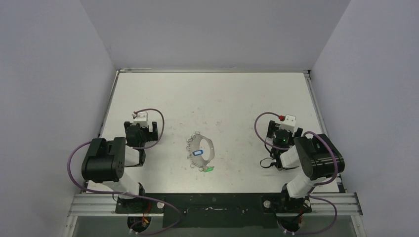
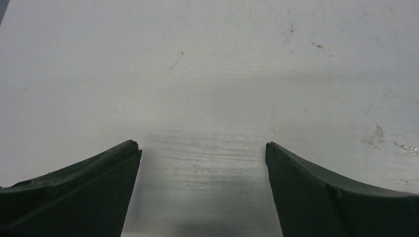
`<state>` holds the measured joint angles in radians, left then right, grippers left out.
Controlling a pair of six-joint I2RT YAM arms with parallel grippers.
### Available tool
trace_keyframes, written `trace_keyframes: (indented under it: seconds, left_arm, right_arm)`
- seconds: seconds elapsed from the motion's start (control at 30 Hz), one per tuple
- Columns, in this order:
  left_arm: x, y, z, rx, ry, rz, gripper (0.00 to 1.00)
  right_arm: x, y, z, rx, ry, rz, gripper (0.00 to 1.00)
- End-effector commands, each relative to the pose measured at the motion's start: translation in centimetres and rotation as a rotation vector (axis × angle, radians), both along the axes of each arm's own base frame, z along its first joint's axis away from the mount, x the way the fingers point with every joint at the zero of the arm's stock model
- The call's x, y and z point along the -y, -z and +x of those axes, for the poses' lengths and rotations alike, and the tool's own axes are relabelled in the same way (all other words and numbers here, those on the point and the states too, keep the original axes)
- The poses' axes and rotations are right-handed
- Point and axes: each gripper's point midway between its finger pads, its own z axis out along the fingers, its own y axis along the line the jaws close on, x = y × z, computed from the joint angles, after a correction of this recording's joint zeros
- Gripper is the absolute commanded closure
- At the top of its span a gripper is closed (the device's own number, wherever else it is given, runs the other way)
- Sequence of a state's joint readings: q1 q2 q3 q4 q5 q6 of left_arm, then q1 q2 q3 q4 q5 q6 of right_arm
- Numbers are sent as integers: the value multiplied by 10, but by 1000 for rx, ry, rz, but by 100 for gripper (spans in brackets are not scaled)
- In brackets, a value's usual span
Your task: Put the keys on the keyring
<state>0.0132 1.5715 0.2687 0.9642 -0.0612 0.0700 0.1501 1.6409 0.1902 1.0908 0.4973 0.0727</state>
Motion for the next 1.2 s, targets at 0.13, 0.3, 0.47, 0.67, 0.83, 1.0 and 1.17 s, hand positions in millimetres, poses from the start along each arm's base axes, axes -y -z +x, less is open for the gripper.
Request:
trace_keyframes:
  seconds: [0.13, 0.3, 0.47, 0.67, 0.83, 1.0, 1.17]
  left_arm:
    - [-7, -20, 22, 73, -9, -44, 3]
    - [-9, -19, 24, 75, -25, -39, 3]
    - [-16, -19, 26, 68, -75, -43, 3]
    - [-16, -19, 25, 63, -77, -45, 3]
    - [-16, -18, 26, 62, -76, -46, 3]
    - [-17, -18, 25, 62, -82, -43, 3]
    - [-17, -18, 24, 64, -88, -37, 3]
  right_arm:
    - [-7, -37, 46, 68, 13, 6, 0]
    - [-8, -36, 46, 65, 12, 5, 0]
    - [-8, -37, 47, 67, 12, 4, 0]
    - [-8, -36, 47, 65, 13, 4, 0]
    - [-8, -37, 47, 66, 13, 4, 0]
    - [-8, -36, 47, 65, 12, 4, 0]
    - [-8, -36, 47, 65, 13, 4, 0]
